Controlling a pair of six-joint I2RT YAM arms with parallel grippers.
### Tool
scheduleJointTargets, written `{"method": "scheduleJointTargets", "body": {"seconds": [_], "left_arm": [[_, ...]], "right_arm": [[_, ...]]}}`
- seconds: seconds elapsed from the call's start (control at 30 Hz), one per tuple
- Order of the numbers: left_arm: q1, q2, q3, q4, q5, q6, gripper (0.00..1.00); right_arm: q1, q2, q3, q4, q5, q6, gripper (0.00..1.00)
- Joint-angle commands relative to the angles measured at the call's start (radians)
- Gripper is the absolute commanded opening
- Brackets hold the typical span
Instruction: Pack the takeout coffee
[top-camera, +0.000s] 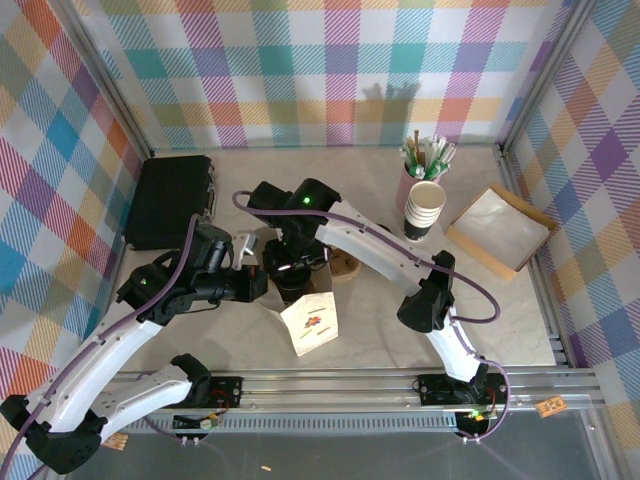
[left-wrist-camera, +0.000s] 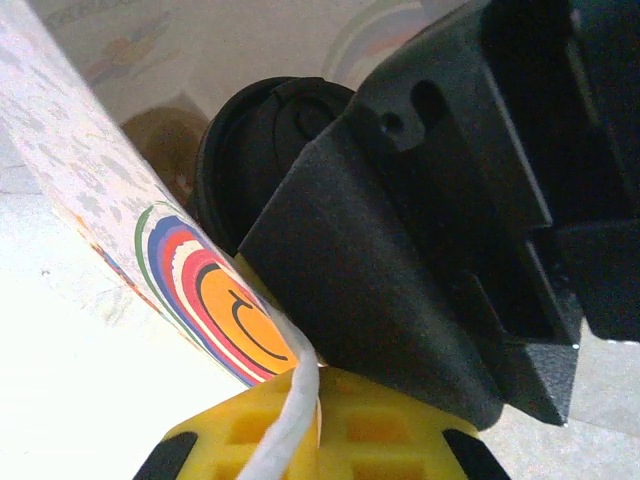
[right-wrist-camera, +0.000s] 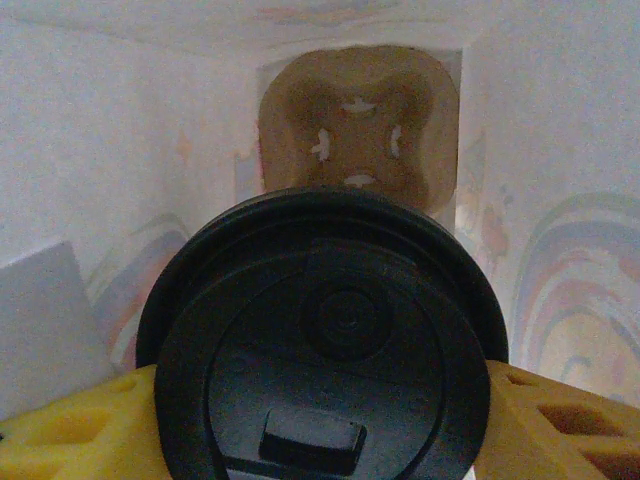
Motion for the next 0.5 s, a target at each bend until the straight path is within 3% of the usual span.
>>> {"method": "scheduleJointTargets", "body": {"seconds": [0.0, 0.3, 0.47], "left_arm": [[-0.009, -0.032, 0.003, 0.019, 0.069, 0.047, 0.00], [-0.008, -0.029, 0.008, -0.013, 0.040, 0.048, 0.00], [-0.009, -0.034, 0.019, -0.047, 0.010, 0.046, 0.00]], "right_arm": [[0.009, -0.039, -0.017, 0.093, 0.031, 0.001, 0.29], [0.017, -0.086, -0.161, 0.206, 0.191, 0.048, 0.30], [0.024, -0.085, -0.203, 0.270, 0.206, 0.061, 0.30]]}}
